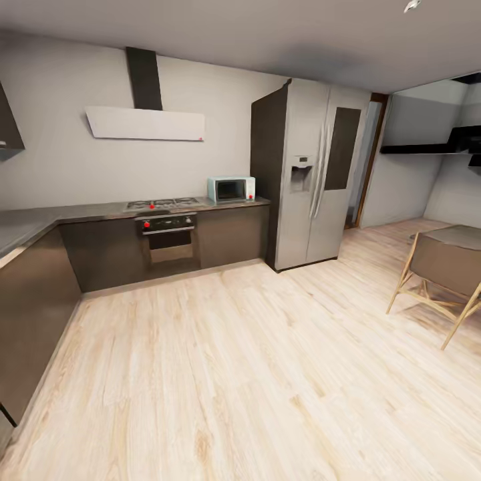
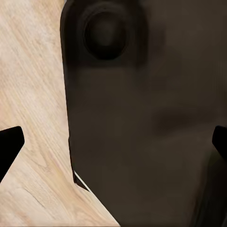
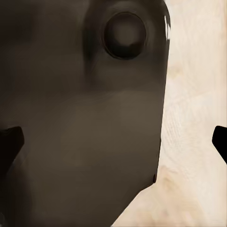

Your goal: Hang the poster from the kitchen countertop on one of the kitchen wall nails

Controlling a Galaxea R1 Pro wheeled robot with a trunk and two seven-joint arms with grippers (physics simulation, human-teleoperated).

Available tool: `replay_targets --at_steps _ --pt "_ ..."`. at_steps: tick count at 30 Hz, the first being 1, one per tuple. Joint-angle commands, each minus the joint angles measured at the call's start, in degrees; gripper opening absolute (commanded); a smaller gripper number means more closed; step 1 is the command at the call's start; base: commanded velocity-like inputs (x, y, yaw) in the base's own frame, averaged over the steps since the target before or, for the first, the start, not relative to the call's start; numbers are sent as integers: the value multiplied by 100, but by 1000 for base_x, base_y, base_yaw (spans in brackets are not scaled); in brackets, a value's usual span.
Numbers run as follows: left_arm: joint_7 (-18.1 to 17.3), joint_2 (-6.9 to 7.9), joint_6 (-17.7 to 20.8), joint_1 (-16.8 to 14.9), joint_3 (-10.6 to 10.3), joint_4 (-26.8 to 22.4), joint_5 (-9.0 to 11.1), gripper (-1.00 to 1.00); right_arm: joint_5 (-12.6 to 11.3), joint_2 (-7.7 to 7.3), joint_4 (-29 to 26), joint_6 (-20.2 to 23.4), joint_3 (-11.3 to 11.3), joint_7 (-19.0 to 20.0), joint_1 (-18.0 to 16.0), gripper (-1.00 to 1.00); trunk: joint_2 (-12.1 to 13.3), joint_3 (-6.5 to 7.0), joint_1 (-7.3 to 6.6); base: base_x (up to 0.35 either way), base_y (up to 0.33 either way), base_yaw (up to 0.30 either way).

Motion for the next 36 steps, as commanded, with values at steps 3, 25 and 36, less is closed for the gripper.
replay_targets --at_steps 3,25,36 --pt "-11 -98 -21 97 -8 -97 -19 100 -14 28 -99 -17 17 1 -100 100 -1 -3 0 0 0 0" --pt "0 -187 -55 203 -6 -431 -26 100 -11 -12 -212 -93 10 2 -356 100 -1 -3 0 0 0 0" --pt "0 42 -66 227 49 -4223 -44 100 12 -86 -3284 -1252 25 0 -465 100 -1 -3 0 0 0 0"
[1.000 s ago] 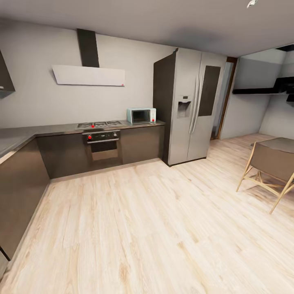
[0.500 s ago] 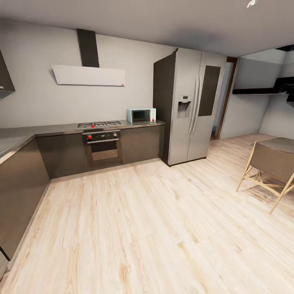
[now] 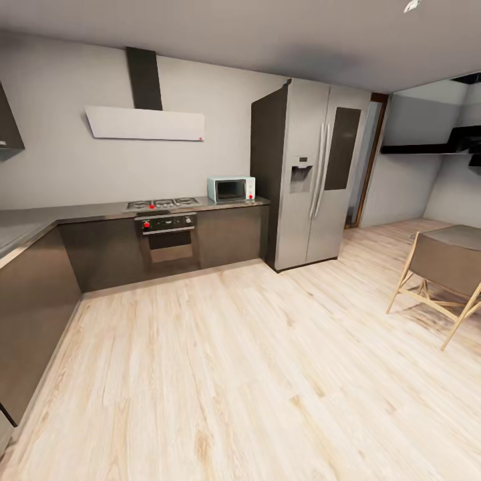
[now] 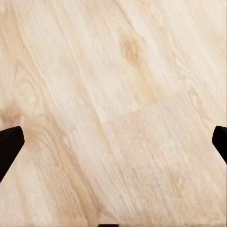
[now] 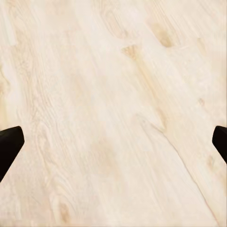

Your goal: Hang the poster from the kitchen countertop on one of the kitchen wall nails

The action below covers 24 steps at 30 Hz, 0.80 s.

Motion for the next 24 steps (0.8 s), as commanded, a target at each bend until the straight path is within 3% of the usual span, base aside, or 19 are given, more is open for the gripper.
replay_targets --at_steps 1,14,20,24 --pt "0 13 -11 1 8 -3 -4 100 0 0 -1 -21 3 -2 0 100 -3 -5 0 0 0 28" --pt "0 36 -5 2 16 64 -4 100 -28 6 1 -38 -4 -23 11 100 -3 -5 0 16 -2 236" --pt "0 39 12 2 17 68 -4 100 -35 6 1 -37 -20 -25 12 100 -3 -5 0 270 -88 273" --pt "0 37 15 2 17 70 -4 100 -12 6 133 -25 -13 -11 11 100 -3 -5 0 315 -111 52"
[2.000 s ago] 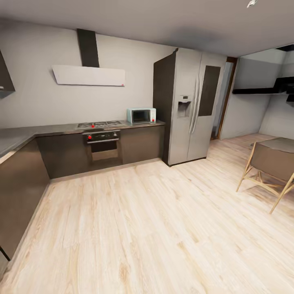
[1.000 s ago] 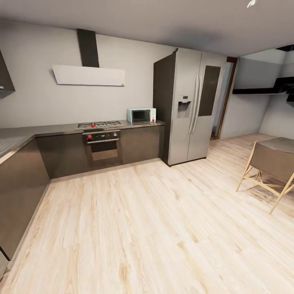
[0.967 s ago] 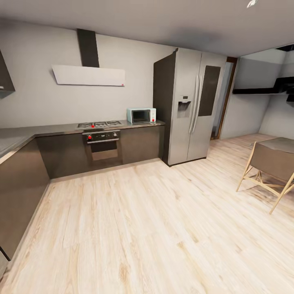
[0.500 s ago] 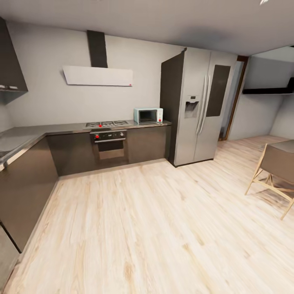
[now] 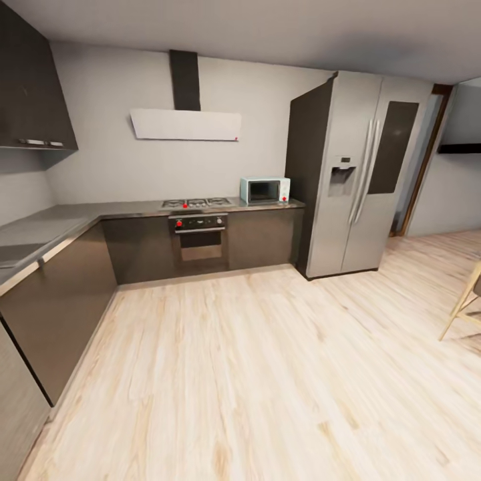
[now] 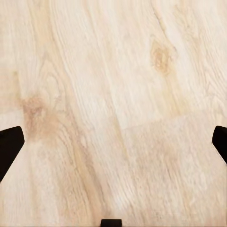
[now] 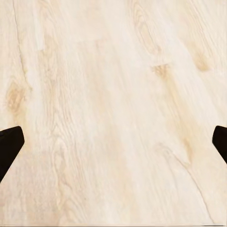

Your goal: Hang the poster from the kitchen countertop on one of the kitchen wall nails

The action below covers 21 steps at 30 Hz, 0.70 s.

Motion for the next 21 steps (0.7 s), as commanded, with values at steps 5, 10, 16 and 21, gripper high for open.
replay_targets --at_steps 5,10,16,21 --pt "-4 5 -4 2 5 -8 -4 100 20 -1 373 -25 23 8 -9 100 -2 -5 3 317 -112 9" --pt "-8 4 -4 2 5 -7 -4 100 17 -1 429 -29 23 8 -9 100 -2 -5 3 317 -112 2" --pt "-9 7 9 2 8 -11 -4 100 11 -1 438 -45 20 -4 -8 100 -2 -5 3 315 -132 157" --pt "-7 6 12 2 12 -8 -4 100 11 -1 436 -49 19 -7 -7 100 -2 -5 3 304 -174 270"
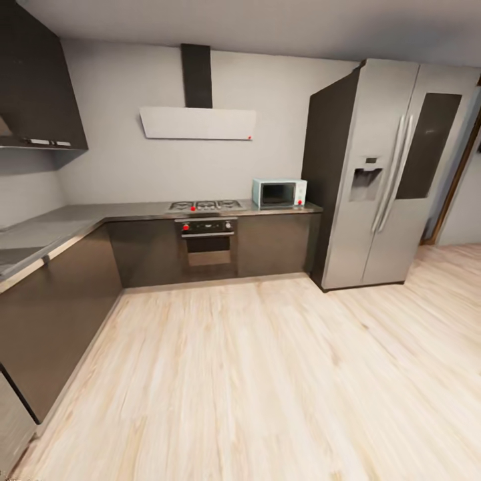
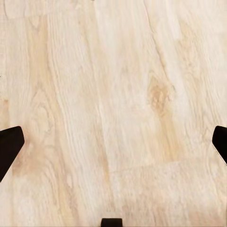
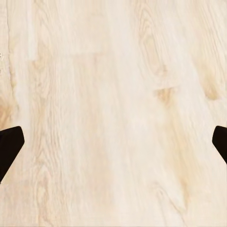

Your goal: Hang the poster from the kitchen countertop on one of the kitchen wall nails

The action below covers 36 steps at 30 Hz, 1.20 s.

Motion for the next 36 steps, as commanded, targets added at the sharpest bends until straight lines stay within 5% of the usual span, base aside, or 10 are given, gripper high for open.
replay_targets --at_steps 1,17,36 --pt "-1 -1 -2 2 6 -10 -4 100 1 -1 4 -18 3 -2 -4 100 -2 -5 3 300 -182 281" --pt "0 -3 8 2 7 -7 -2 100 8 -1 13 -475 2 -3 -3 100 -2 -5 3 280 -188 289" --pt "10 -8 -26 2 3 207 4 100 9 7 21 -485 11 -10 -5 100 -2 -5 3 32 -25 290"
